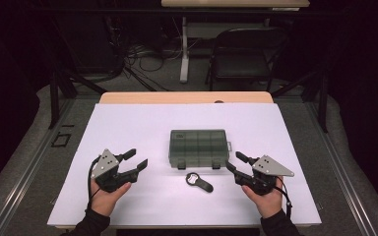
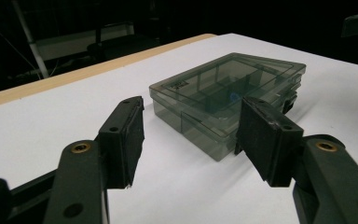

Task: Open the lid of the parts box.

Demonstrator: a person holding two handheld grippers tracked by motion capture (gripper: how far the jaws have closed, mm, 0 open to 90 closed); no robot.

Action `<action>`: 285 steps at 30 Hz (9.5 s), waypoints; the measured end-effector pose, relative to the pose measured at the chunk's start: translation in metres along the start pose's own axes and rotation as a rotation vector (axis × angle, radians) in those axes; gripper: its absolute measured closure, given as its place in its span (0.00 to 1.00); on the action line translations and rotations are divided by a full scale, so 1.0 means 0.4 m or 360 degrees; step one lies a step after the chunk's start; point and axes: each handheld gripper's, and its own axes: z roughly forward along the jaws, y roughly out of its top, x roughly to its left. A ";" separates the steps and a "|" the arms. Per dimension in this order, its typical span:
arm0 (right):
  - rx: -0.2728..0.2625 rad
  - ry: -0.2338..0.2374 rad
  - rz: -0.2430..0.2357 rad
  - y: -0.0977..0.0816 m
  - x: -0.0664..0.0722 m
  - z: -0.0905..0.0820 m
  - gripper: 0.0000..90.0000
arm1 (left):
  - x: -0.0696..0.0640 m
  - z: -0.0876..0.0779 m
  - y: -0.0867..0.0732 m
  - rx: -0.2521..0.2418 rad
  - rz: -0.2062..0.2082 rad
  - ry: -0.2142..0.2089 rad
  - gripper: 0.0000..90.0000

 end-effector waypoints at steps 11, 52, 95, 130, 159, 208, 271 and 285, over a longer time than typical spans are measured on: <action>0.0148 0.0013 -0.0063 0.019 0.001 0.008 0.57 | 0.007 0.020 0.025 0.0072 -0.0043 -0.0010 0.56; 0.0413 0.0040 0.0064 0.007 -0.114 0.097 1.00 | -0.004 0.217 0.046 0.0416 -0.0097 -0.0144 1.00; 0.0599 0.0141 0.0023 -0.045 -0.099 0.131 1.00 | -0.026 0.252 -0.016 0.0590 -0.0065 -0.0179 1.00; 0.0346 -0.0023 -0.0111 -0.004 -0.072 0.123 0.79 | -0.039 0.235 0.040 0.0390 0.0015 -0.0060 0.81; 0.0297 -0.0108 -0.0037 0.028 -0.079 0.134 0.85 | -0.044 0.235 0.074 0.0345 0.0059 0.0023 0.83; 0.0336 -0.0437 0.0169 0.181 -0.153 0.290 0.96 | 0.047 0.360 0.244 0.0289 -0.0282 0.0321 0.95; 0.0453 -0.0470 0.0256 0.051 -0.192 0.393 0.94 | 0.097 0.451 0.277 0.0340 -0.0381 0.0464 0.97; 0.0428 -0.0465 0.0328 0.044 -0.200 0.397 0.96 | 0.098 0.455 0.274 0.0330 -0.0370 0.0466 0.97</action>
